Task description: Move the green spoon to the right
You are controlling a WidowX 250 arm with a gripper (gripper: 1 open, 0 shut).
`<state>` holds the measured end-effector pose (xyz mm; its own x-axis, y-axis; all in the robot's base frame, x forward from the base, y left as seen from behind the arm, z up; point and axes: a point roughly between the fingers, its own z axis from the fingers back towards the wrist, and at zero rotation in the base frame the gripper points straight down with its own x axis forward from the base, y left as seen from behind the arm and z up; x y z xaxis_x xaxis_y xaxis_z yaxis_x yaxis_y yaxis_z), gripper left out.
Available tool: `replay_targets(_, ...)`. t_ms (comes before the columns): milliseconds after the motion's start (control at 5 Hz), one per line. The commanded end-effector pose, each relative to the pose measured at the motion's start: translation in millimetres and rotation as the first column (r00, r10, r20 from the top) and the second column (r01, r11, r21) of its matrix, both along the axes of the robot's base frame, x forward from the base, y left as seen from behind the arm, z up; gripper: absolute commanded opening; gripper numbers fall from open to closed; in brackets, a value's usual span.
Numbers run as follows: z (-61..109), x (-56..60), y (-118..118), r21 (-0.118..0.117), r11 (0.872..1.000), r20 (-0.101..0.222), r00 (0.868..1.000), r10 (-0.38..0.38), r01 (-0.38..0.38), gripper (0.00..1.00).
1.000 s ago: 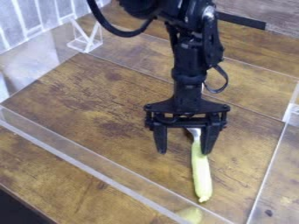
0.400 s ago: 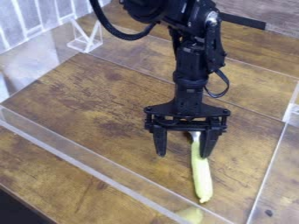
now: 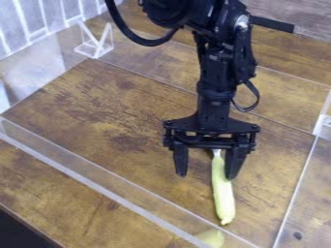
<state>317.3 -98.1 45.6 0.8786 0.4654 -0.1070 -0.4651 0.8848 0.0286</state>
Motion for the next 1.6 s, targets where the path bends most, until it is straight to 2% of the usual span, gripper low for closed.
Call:
replay_targets(0, 39.8, 10.8, -3.3, -0.023, 0.999, 0.113, 0.993, -0.035, 0.038, 1.0)
replay_targets(200, 41.2, 15.1, 11.6, -0.021, 1.0, 0.116, 0.993, -0.019, 0.022, 1.0)
replay_targets(400, 56.6, 23.3, 12.0, 0.0, 0.998, 0.131, 0.989, -0.067, 0.068, 1.0)
replay_targets(600, 77.8, 35.1, 16.5, 0.027, 0.989, 0.179, 0.973, -0.148, 0.146, 1.0)
replay_targets(800, 94.2, 43.3, 18.4, 0.051, 0.982, 0.212, 0.959, -0.188, 0.181, 1.0)
replay_targets(1000, 98.1, 41.1, 19.7, 0.067, 0.98, 0.232, 0.953, -0.196, 0.186, 0.0)
replay_targets(1200, 96.3, 40.7, 17.1, 0.074, 0.983, 0.233, 0.956, -0.179, 0.166, 1.0)
replay_targets(1400, 96.3, 45.6, 16.1, 0.081, 0.987, 0.229, 0.961, -0.154, 0.139, 1.0)
